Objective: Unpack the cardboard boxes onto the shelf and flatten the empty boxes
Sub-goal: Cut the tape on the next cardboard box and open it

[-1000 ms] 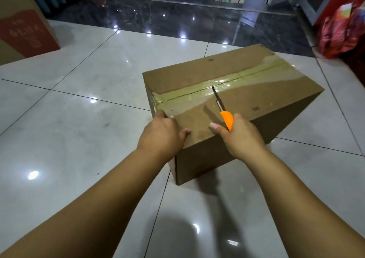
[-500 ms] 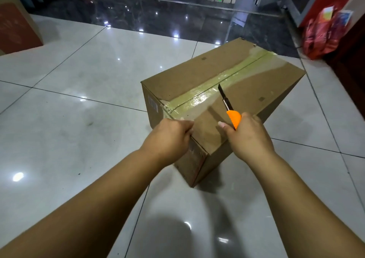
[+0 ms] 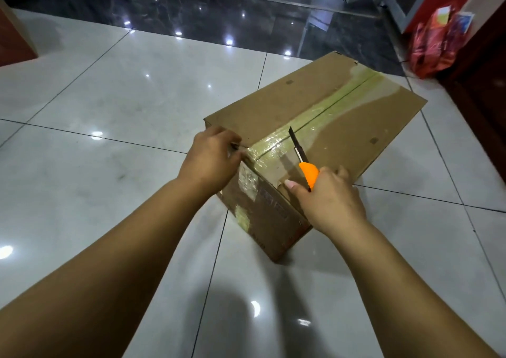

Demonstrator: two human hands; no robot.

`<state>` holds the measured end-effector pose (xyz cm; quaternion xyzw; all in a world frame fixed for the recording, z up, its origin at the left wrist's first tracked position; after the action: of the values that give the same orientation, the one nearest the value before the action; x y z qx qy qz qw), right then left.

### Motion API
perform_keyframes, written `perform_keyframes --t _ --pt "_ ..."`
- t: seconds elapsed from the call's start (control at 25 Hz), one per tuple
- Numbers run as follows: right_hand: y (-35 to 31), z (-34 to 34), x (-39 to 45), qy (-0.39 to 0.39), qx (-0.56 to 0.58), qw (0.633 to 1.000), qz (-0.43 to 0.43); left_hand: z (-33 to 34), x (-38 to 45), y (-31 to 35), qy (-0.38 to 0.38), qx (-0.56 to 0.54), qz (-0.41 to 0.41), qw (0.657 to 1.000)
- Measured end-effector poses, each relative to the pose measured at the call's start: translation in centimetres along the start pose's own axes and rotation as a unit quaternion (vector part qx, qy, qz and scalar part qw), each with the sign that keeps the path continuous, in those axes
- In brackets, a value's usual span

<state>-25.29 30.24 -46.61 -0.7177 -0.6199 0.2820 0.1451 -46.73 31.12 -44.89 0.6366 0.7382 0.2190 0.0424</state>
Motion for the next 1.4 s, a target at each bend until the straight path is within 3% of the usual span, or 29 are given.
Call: perform_keyframes --t 0.48,0.88,1.16,1.4 --pt "-1.3 1.4 0.1 -0.029 -0.107 0.992 0.06 4.2 7.5 -1.7 -0.115 0.094 0.072 0.986" --pt "-1.0 1.1 0.2 -0.017 -0.074 0.994 0.078 4.8 7.8 -1.9 -0.106 0.111 0.087 0.984" --pt "-0.3 0.0 0.9 -0.045 -0.084 0.995 0.009 4.0 3.9 -3.3 -0.077 0.136 0.022 0.987" --pt "0.7 -0.5 0.5 -0.105 -0.097 0.989 -0.035 2.0 -2.3 -2.9 -0.101 0.21 -0.063 0.97"
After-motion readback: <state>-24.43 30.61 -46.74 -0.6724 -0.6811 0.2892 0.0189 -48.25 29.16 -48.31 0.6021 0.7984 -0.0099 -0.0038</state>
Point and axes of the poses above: each hand's wrist, its own x-axis towards the middle knuckle, its own z-axis out of the palm, y = z × x, the point moved 7 cm from there along x, towards the middle knuckle, and after that the axes turned 14 degrees about x, right-handed, at the moved point
